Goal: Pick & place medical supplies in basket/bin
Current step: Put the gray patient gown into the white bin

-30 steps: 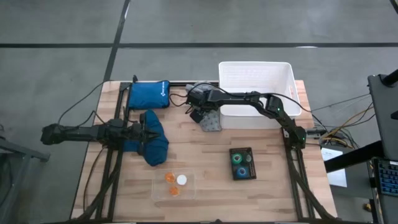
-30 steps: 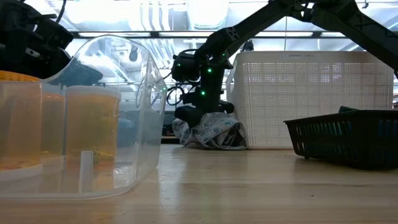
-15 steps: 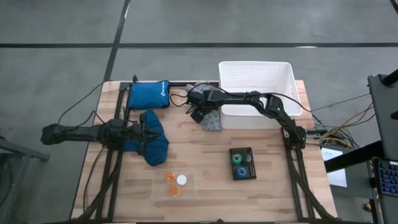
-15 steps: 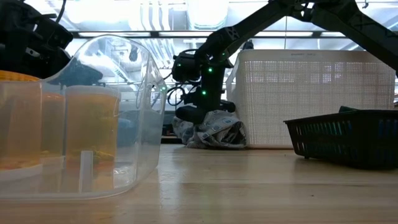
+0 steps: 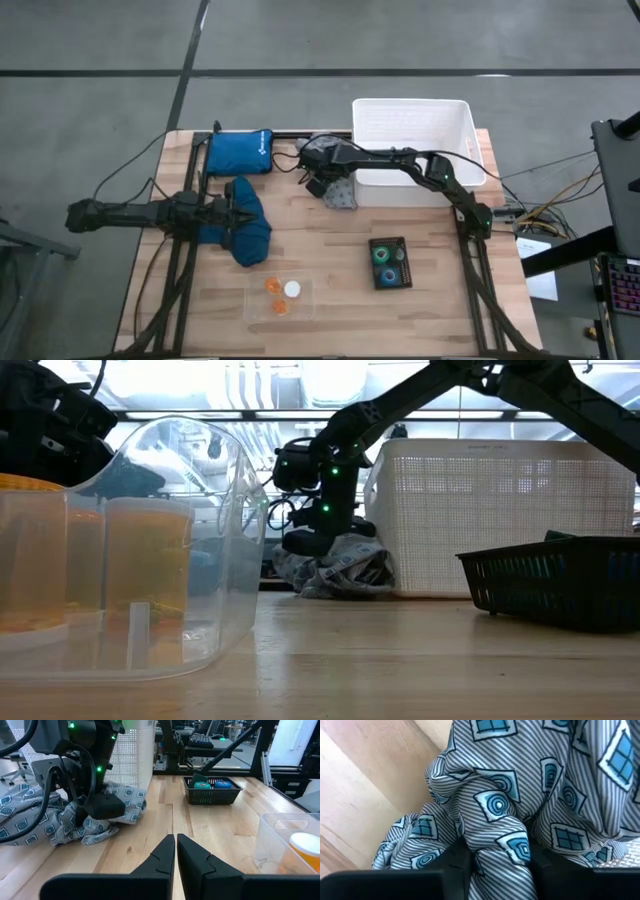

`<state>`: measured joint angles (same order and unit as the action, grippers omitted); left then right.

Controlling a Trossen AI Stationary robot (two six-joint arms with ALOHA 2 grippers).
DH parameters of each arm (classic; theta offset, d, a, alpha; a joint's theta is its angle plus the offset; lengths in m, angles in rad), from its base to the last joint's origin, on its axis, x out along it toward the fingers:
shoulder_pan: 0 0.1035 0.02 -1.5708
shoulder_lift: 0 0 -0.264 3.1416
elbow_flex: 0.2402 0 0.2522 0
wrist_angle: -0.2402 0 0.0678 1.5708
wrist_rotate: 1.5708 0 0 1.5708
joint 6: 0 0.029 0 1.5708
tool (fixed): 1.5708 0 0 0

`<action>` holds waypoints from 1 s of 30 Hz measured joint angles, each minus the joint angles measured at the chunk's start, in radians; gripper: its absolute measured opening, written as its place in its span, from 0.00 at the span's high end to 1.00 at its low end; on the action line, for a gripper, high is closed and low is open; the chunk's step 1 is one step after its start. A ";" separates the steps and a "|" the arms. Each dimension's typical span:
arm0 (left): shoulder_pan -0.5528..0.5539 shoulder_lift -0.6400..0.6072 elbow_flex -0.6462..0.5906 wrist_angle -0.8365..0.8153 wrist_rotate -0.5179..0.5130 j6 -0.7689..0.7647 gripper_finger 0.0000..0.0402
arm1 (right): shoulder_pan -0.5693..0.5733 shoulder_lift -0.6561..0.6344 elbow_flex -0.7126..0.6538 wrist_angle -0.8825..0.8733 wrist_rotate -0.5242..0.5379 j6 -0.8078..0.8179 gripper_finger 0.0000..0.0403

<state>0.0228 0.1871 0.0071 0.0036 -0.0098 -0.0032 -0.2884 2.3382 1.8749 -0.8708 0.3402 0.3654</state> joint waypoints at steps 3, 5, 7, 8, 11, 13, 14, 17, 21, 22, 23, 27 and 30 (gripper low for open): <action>0.000 0.000 0.000 0.000 0.000 0.000 0.94 | 0.010 0.005 0.041 -0.015 -0.003 -0.022 0.78; 0.000 0.000 0.000 0.000 0.000 0.000 0.94 | 0.018 0.009 0.071 -0.016 -0.011 -0.030 0.79; 0.000 0.000 0.000 0.000 0.000 0.000 0.94 | 0.029 0.009 0.092 -0.019 -0.012 -0.043 0.79; 0.000 0.000 0.000 0.000 0.000 0.000 0.94 | 0.032 0.009 0.099 -0.019 -0.011 -0.049 0.79; 0.000 0.000 0.000 0.000 0.000 0.000 0.94 | 0.041 0.009 0.118 -0.018 -0.001 -0.052 0.79; 0.000 0.000 0.000 0.000 0.000 0.000 0.94 | 0.042 0.009 0.127 -0.017 0.010 -0.058 0.79; 0.000 0.000 0.000 0.000 0.000 0.001 0.94 | 0.043 0.009 0.129 -0.016 0.013 -0.059 0.79; 0.000 0.000 0.000 0.000 0.000 0.001 0.94 | 0.043 0.009 0.136 -0.020 0.025 -0.059 0.79; 0.000 0.000 0.000 0.000 0.000 0.001 0.94 | 0.048 0.008 0.149 -0.022 0.046 -0.073 0.79; 0.000 0.000 0.000 0.000 0.000 0.001 0.94 | 0.050 0.008 0.153 -0.022 0.048 -0.080 0.79; 0.000 0.000 0.000 0.000 0.000 0.001 0.94 | 0.052 0.008 0.157 -0.022 0.050 -0.086 0.79; 0.000 0.000 0.000 0.000 0.000 0.004 0.94 | 0.064 0.003 0.177 -0.022 0.070 -0.110 0.79; 0.000 0.000 0.000 0.000 0.000 0.004 0.94 | 0.075 -0.014 0.189 -0.023 0.079 -0.133 0.79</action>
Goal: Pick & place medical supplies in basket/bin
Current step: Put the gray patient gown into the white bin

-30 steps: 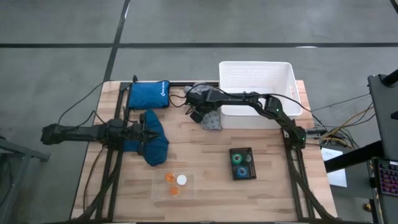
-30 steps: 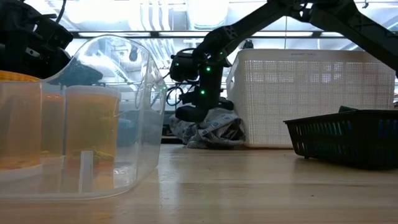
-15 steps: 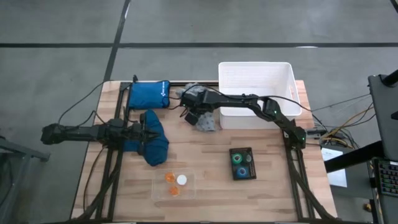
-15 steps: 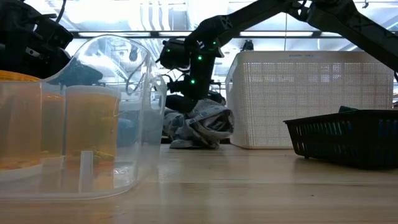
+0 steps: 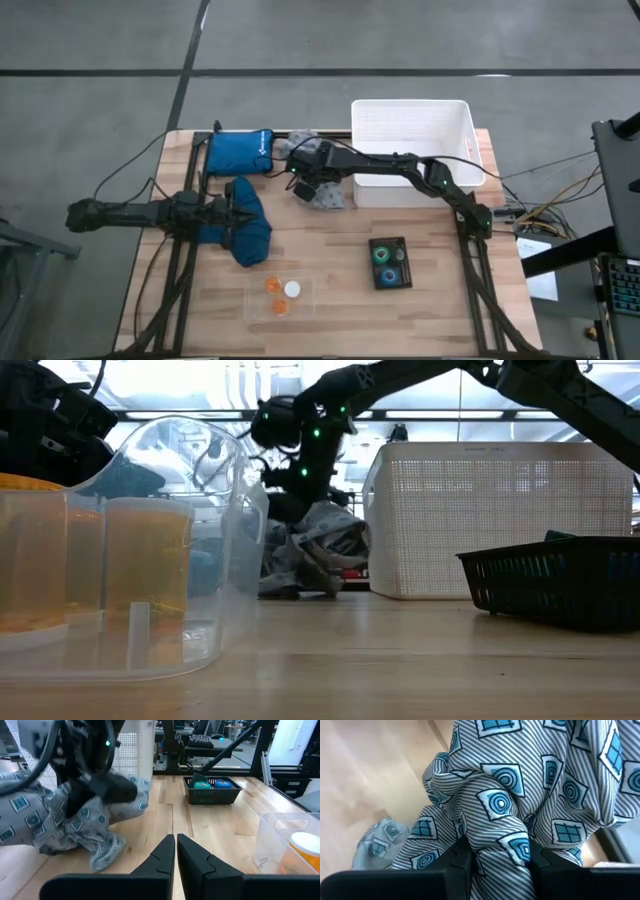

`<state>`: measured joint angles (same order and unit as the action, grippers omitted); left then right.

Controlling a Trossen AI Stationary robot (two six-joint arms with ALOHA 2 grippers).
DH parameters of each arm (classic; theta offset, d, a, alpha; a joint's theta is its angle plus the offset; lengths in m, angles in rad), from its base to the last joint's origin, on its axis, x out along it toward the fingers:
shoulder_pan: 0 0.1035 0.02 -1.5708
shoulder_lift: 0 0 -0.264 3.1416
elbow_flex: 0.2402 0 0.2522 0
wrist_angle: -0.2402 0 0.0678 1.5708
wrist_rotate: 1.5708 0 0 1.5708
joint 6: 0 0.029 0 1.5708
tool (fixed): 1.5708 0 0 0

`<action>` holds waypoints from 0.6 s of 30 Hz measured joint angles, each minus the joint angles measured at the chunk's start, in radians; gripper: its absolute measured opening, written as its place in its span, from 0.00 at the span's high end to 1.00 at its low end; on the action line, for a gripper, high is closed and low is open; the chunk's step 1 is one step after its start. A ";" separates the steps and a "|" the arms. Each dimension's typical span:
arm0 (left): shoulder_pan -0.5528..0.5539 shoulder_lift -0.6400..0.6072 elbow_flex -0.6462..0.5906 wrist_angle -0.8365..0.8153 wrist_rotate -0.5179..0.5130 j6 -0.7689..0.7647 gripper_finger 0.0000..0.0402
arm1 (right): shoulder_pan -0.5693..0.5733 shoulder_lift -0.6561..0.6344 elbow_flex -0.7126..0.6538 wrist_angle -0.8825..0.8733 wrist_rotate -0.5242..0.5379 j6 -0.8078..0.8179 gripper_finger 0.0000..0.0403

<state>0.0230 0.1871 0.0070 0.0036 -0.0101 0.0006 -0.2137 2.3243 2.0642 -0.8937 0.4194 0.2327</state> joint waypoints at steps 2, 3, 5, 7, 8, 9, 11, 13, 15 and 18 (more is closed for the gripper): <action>0.000 0.000 0.000 0.000 0.000 0.000 0.94 | 0.005 -0.013 0.011 -0.006 0.000 -0.021 0.79; 0.000 0.000 0.000 0.000 0.000 0.000 0.94 | 0.006 -0.021 0.019 -0.012 0.001 -0.031 0.79; 0.000 0.000 0.000 0.000 0.000 0.000 0.94 | 0.007 -0.041 0.034 -0.026 0.001 -0.049 0.79; 0.000 0.000 0.000 0.000 0.000 0.000 0.94 | 0.007 -0.064 0.049 -0.035 0.001 -0.081 0.79; 0.000 0.000 0.000 0.000 0.000 0.000 0.94 | 0.007 -0.076 0.058 -0.040 0.002 -0.097 0.78; 0.000 0.000 0.000 0.000 0.000 0.000 0.94 | 0.007 -0.089 0.067 -0.048 0.002 -0.111 0.78; 0.000 0.000 0.000 0.000 0.000 0.000 0.94 | 0.006 -0.113 0.089 -0.061 0.003 -0.138 0.78; 0.000 0.000 0.000 0.000 0.000 0.000 0.94 | 0.004 -0.137 0.122 -0.084 0.003 -0.153 0.78; 0.000 0.000 0.000 0.000 0.000 0.000 0.94 | 0.002 -0.164 0.173 -0.112 0.006 -0.161 0.78; 0.000 0.000 0.000 0.000 0.000 0.000 0.94 | -0.003 -0.201 0.273 -0.190 0.047 -0.166 0.78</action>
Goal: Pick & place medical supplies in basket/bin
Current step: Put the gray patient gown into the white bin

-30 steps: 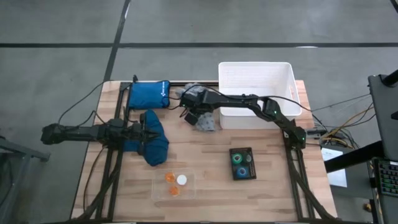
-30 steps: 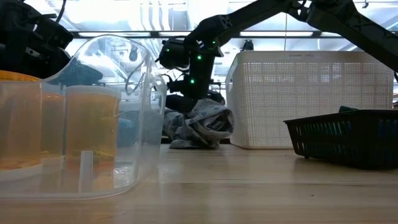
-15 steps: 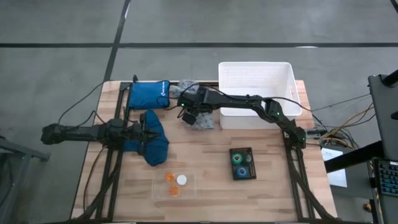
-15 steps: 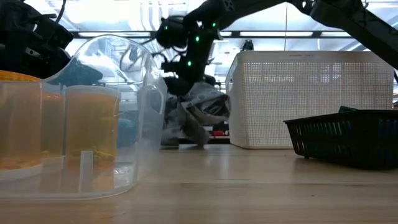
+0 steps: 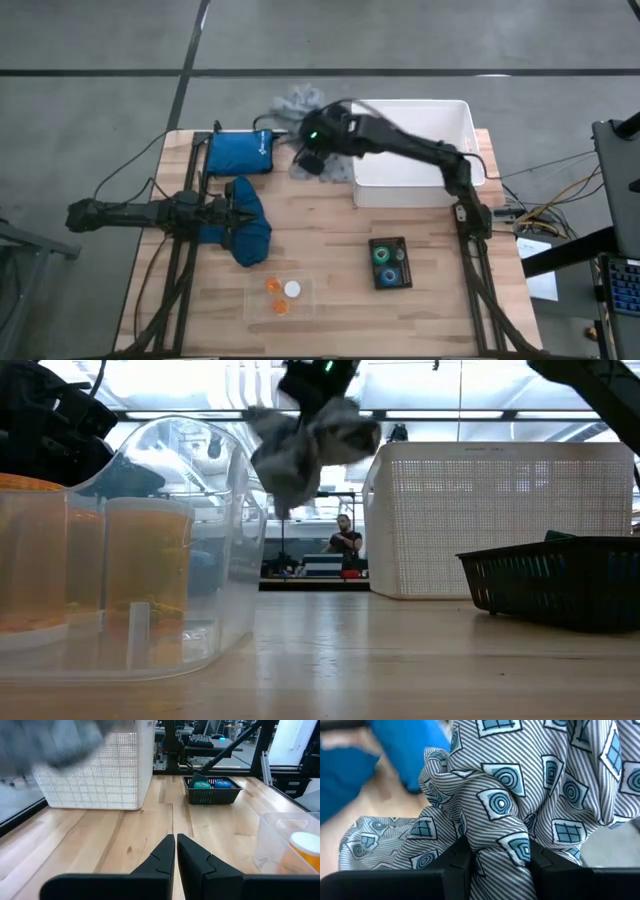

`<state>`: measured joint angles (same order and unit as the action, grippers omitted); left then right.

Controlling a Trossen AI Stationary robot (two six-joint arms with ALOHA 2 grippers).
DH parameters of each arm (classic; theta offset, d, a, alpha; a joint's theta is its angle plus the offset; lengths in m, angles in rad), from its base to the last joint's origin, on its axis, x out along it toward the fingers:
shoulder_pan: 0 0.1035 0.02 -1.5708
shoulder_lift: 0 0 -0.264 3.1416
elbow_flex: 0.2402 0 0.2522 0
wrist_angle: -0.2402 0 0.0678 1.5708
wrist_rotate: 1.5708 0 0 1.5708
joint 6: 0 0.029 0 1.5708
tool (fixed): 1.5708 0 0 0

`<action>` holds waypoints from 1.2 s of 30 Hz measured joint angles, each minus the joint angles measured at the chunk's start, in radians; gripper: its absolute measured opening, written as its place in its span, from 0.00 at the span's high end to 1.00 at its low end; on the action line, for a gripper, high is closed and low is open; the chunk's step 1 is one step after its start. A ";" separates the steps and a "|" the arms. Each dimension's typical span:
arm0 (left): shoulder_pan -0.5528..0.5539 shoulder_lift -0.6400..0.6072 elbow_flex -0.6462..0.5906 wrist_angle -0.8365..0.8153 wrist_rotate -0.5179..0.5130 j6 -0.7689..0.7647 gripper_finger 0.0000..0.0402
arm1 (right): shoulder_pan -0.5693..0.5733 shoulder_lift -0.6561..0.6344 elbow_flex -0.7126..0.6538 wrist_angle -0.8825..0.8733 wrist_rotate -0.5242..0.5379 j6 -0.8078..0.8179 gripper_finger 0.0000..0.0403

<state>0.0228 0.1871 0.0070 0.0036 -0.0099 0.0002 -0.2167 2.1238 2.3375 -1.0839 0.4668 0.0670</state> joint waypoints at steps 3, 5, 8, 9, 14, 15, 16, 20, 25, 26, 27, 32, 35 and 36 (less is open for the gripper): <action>0.000 0.000 0.000 0.000 0.000 0.000 0.94 | -0.013 -0.085 -0.006 -0.003 0.012 0.001 0.78; 0.000 0.000 0.000 0.000 0.000 0.000 0.94 | -0.020 -0.149 -0.024 -0.013 0.008 0.019 0.78; 0.000 0.000 0.000 0.000 0.000 0.000 0.94 | -0.034 -0.249 -0.040 -0.055 0.007 0.059 0.77; 0.000 0.000 0.000 0.000 0.000 -0.001 0.94 | -0.038 -0.279 -0.043 -0.066 0.006 0.072 0.77; 0.000 0.000 0.000 0.000 0.000 -0.003 0.94 | -0.054 -0.409 -0.057 -0.105 0.008 0.110 0.77; 0.000 0.000 0.000 0.000 0.000 -0.003 0.94 | -0.056 -0.432 -0.057 -0.110 0.008 0.114 0.77; 0.000 0.000 0.000 0.000 0.000 -0.003 0.94 | -0.057 -0.455 -0.058 -0.119 0.008 0.117 0.77; 0.000 0.000 0.000 0.000 0.000 -0.003 0.94 | -0.063 -0.519 -0.062 -0.141 0.006 0.147 0.77; 0.000 0.000 0.000 0.000 0.000 -0.003 0.94 | -0.064 -0.543 -0.064 -0.192 0.007 0.151 0.77; 0.000 0.000 0.000 0.000 0.000 -0.003 0.94 | -0.063 -0.543 -0.064 -0.203 0.006 0.151 0.77; 0.000 0.000 0.000 0.000 0.000 -0.003 0.94 | -0.063 -0.542 -0.064 -0.208 0.004 0.150 0.77; 0.000 0.000 0.000 0.000 0.000 -0.003 0.94 | -0.067 -0.523 -0.065 -0.232 0.007 0.138 0.77; 0.000 0.000 0.000 0.000 0.000 -0.003 0.94 | -0.066 -0.506 -0.065 -0.244 0.006 0.136 0.77; 0.000 0.000 0.000 0.000 0.000 -0.003 0.94 | -0.066 -0.503 -0.065 -0.249 0.005 0.134 0.77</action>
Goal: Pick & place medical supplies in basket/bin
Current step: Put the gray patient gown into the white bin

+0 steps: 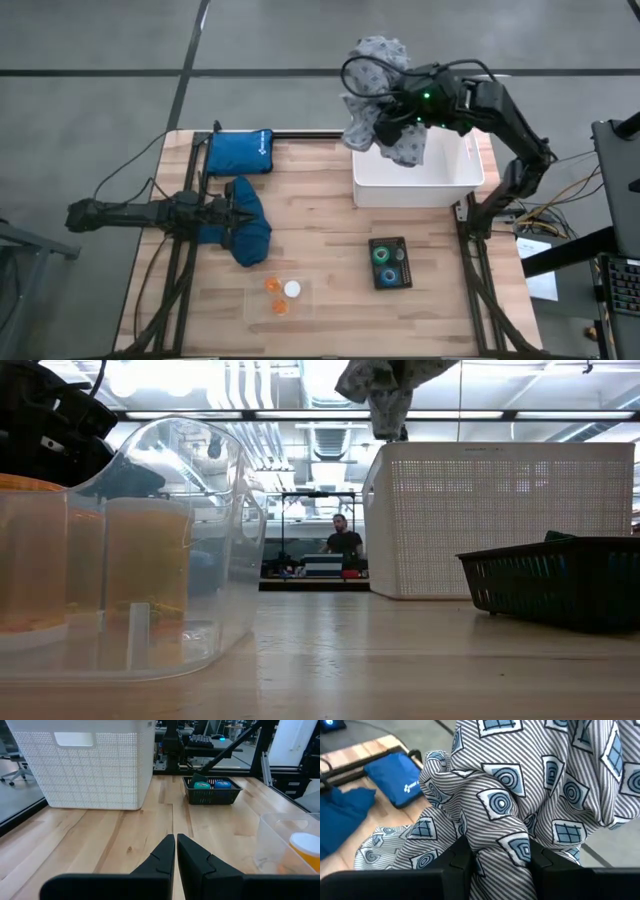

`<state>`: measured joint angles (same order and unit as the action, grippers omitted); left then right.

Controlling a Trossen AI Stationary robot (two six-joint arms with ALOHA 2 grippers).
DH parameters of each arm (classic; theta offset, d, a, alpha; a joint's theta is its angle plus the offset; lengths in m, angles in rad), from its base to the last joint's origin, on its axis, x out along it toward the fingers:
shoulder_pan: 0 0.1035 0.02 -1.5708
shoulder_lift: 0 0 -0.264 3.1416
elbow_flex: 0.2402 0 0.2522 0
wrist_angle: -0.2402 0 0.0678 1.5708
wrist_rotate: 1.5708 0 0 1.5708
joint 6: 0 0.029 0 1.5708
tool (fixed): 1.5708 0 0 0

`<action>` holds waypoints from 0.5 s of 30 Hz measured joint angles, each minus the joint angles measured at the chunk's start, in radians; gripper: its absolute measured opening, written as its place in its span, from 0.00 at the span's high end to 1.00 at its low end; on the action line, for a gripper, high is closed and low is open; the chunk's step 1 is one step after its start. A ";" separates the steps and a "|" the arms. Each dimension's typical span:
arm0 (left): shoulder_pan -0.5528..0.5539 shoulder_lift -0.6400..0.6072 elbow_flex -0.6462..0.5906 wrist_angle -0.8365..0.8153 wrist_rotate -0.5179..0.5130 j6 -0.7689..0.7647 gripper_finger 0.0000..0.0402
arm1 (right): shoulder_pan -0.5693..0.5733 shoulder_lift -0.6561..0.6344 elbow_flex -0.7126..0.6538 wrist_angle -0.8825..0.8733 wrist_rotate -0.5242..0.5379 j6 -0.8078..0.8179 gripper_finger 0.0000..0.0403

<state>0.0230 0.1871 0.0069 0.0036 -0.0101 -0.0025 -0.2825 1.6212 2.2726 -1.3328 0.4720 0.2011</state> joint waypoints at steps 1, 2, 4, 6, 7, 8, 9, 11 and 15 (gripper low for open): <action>0.000 0.000 0.000 0.000 0.000 0.000 0.94 | -0.002 0.005 0.000 -0.004 -0.002 -0.007 0.77; 0.000 0.000 0.000 0.000 0.000 0.000 0.94 | -0.005 0.010 0.000 -0.004 -0.002 -0.016 0.77; 0.000 0.000 0.000 0.000 0.000 0.000 0.94 | -0.011 0.017 0.000 -0.004 -0.001 -0.026 0.77; 0.000 0.000 0.000 0.000 0.000 0.003 0.94 | -0.021 0.019 0.000 -0.006 0.000 -0.025 0.77; 0.000 0.000 0.000 0.000 0.000 0.003 0.94 | -0.024 0.020 -0.002 -0.006 0.001 -0.025 0.77; 0.000 0.000 0.000 0.000 0.000 0.003 0.94 | -0.027 0.022 -0.003 -0.008 0.002 -0.025 0.77; 0.000 0.000 0.000 0.000 0.000 0.003 0.94 | -0.032 0.023 -0.004 -0.010 0.002 -0.025 0.77; 0.000 0.000 0.000 0.000 0.000 0.003 0.94 | -0.044 0.025 -0.005 -0.024 0.001 -0.025 0.77; 0.000 0.000 0.000 0.000 0.000 0.003 0.94 | -0.070 0.025 -0.022 -0.026 0.002 -0.048 0.77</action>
<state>0.0230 0.1871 0.0069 0.0036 -0.0101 0.0005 -0.3526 1.6464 2.2506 -1.3586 0.4743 0.1533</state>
